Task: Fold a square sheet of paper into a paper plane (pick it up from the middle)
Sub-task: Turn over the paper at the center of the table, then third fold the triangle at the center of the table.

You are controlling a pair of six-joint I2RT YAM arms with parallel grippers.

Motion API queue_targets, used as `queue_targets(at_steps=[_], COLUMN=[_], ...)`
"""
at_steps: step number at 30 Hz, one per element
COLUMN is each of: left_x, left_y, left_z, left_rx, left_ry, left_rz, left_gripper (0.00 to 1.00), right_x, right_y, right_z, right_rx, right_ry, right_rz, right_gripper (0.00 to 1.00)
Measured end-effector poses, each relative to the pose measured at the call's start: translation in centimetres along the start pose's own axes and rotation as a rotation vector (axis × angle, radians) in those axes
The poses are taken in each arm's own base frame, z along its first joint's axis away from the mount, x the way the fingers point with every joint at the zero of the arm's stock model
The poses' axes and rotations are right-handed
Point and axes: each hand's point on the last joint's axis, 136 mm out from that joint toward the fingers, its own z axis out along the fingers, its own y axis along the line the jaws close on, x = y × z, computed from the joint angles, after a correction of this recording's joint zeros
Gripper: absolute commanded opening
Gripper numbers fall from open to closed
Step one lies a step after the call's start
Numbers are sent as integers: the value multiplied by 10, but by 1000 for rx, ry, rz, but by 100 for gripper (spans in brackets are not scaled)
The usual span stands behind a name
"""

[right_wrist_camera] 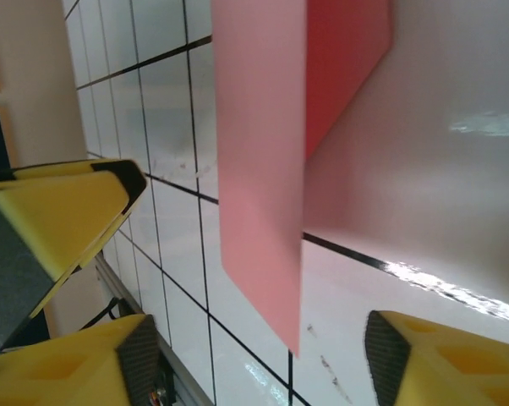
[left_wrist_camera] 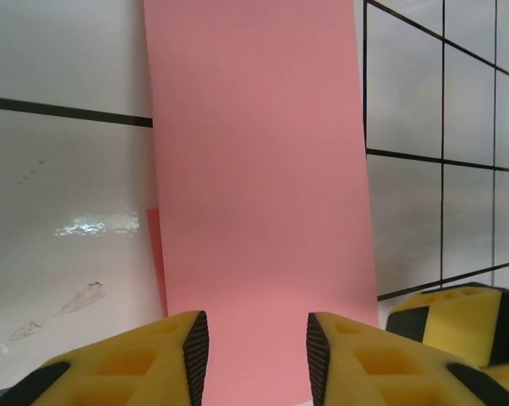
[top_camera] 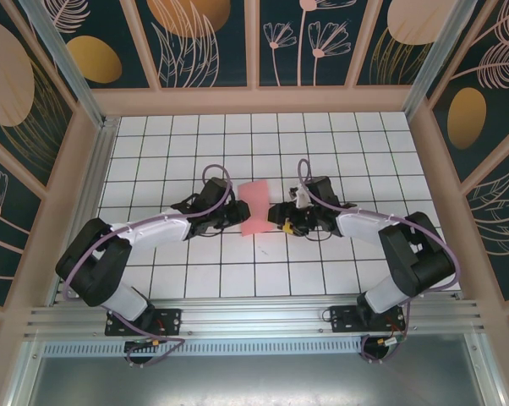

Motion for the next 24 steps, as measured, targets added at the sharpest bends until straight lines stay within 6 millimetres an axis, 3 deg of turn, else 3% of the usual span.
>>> queue_targets(at_steps=[7, 15, 24], left_x=[5, 20, 33], left_y=[-5, 6, 14], left_z=[7, 13, 23], left_rx=[67, 77, 75], left_ry=[15, 60, 105], left_rz=[-33, -55, -59], left_gripper=[20, 13, 10], right_x=[12, 14, 15], right_y=[-4, -11, -19], right_z=[9, 15, 18], right_rx=[-10, 5, 63], right_ry=[54, 67, 43], right_rz=[39, 84, 137], right_gripper=[34, 13, 3])
